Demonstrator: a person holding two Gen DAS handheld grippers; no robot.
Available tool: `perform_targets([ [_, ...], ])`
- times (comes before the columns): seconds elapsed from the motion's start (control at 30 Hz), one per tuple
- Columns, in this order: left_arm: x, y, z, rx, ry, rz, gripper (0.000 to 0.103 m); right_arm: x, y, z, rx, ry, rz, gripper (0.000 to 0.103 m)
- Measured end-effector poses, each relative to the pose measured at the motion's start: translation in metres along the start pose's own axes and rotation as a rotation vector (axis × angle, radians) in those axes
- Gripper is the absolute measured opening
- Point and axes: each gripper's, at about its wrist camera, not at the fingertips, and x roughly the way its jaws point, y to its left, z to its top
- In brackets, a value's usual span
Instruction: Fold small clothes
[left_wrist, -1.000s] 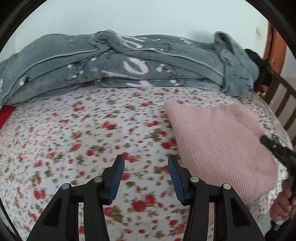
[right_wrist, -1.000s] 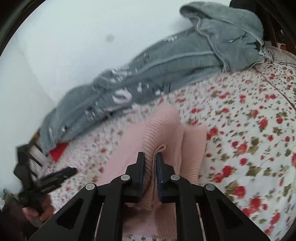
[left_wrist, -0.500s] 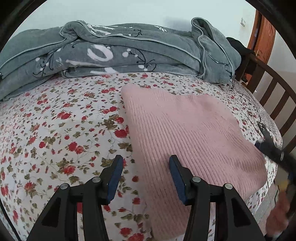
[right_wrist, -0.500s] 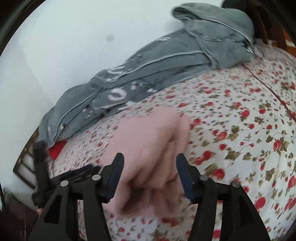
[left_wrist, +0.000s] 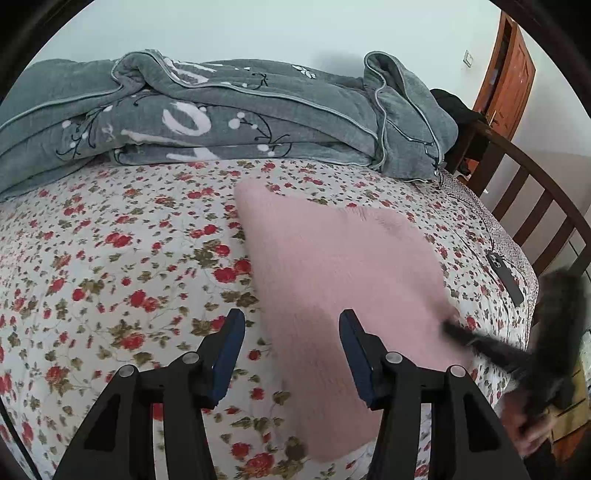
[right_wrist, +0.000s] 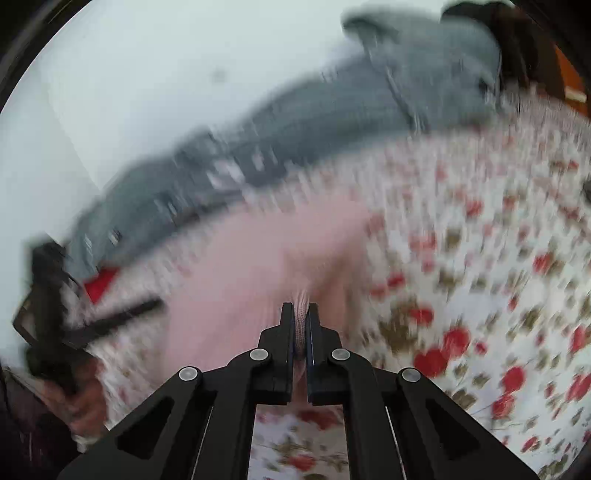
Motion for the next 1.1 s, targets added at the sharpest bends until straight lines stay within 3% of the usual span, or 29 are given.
perform_targets([
  [0.1, -0.001, -0.006, 0.000, 0.005, -0.004, -0.009, 0.051, -0.006, 0.005, -0.006, -0.044, -0.036, -0.043, 0.004],
  [0.23, -0.008, -0.008, -0.001, 0.031, -0.028, -0.012, 0.051, -0.046, 0.006, -0.002, -0.022, -0.154, 0.033, 0.004],
  [0.33, 0.001, -0.009, -0.001, 0.022, 0.008, -0.012, 0.052, -0.021, -0.001, -0.010, -0.036, -0.101, -0.032, 0.004],
  [0.4, 0.006, -0.009, -0.004, 0.025, 0.022, -0.004, 0.052, 0.001, -0.017, -0.017, 0.032, -0.019, -0.014, 0.004],
  [0.47, 0.005, -0.009, -0.008, 0.041, 0.010, -0.011, 0.052, -0.003, -0.018, -0.018, 0.025, -0.025, -0.013, 0.005],
  [0.6, 0.010, -0.007, -0.008, 0.037, 0.022, -0.007, 0.052, -0.020, -0.005, -0.007, -0.023, -0.056, -0.024, 0.025],
  [0.73, 0.015, -0.007, -0.007, 0.008, 0.029, -0.028, 0.052, -0.024, 0.013, 0.005, -0.043, -0.113, -0.044, 0.033],
  [0.8, 0.015, -0.009, -0.008, 0.016, 0.030, -0.024, 0.052, -0.011, 0.016, 0.005, -0.057, -0.108, -0.069, 0.033],
  [0.87, 0.013, -0.010, -0.008, 0.035, 0.031, -0.029, 0.053, -0.001, 0.012, -0.002, -0.077, -0.103, -0.072, 0.010],
  [1.1, 0.006, -0.005, -0.010, 0.092, 0.030, -0.026, 0.053, -0.012, -0.002, -0.008, -0.039, -0.096, -0.035, 0.008],
])
